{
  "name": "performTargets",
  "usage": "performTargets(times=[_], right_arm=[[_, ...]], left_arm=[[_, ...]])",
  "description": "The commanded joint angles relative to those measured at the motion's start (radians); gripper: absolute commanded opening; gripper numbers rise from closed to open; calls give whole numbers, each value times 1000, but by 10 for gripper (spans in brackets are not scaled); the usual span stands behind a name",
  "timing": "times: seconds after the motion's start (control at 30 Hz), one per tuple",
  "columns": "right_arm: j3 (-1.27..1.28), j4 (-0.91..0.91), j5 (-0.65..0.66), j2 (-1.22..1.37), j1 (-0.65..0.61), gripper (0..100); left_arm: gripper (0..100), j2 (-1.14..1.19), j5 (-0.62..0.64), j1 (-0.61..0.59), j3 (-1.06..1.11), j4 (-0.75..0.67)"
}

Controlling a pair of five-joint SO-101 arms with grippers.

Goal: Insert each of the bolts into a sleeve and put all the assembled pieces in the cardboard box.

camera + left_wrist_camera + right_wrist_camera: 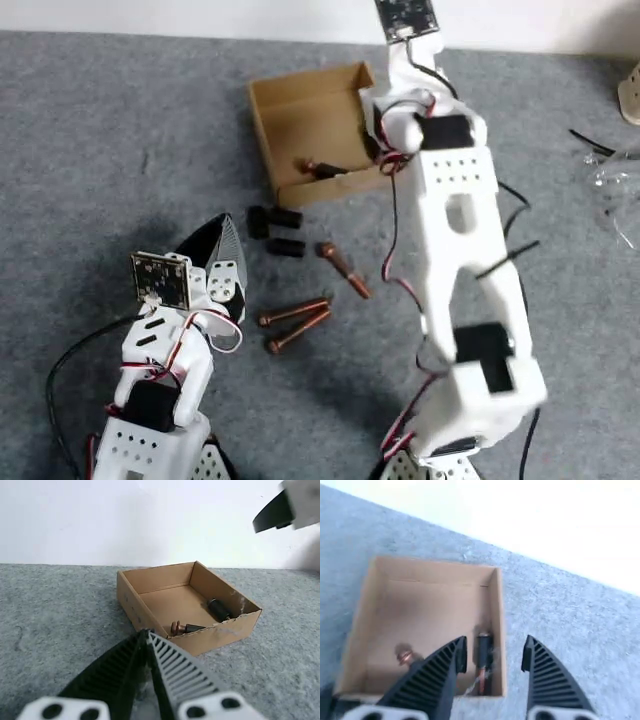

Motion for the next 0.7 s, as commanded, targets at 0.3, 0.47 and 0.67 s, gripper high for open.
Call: performTargets(times=[0.3, 0.47, 0.67], right_arm=[[489, 27, -3, -538, -127, 163], [710, 27, -3, -662, -189, 163], [903, -21, -3, -687, -223, 163]], left_arm=[[8, 5, -6, -1, 24, -8], [8, 5, -6, -2, 24, -8], [8, 5, -6, -4, 24, -8]])
